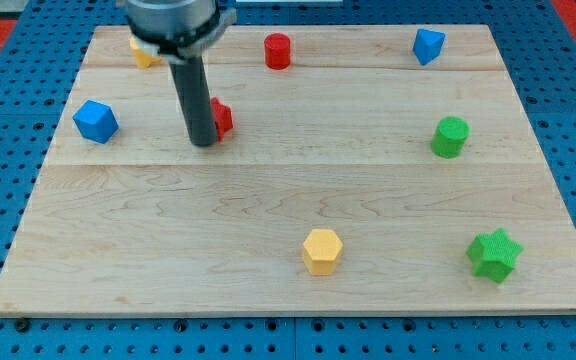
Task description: Push the red star into the red circle
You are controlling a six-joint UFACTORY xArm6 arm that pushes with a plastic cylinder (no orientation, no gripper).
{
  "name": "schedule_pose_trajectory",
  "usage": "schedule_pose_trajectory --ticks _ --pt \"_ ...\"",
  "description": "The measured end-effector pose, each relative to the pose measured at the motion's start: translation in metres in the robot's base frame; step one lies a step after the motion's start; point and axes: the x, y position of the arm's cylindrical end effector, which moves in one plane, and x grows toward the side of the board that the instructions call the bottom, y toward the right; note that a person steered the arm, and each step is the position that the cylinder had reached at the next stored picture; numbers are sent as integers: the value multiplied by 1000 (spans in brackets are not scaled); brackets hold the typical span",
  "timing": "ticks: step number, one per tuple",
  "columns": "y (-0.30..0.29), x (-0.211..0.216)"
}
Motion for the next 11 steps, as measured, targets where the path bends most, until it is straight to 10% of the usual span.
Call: schedule_pose_trajectory --ticks 6,8,9,11 --pt "67 -82" --pt "-48 65" --pt "-162 65" --pt "-137 -19"
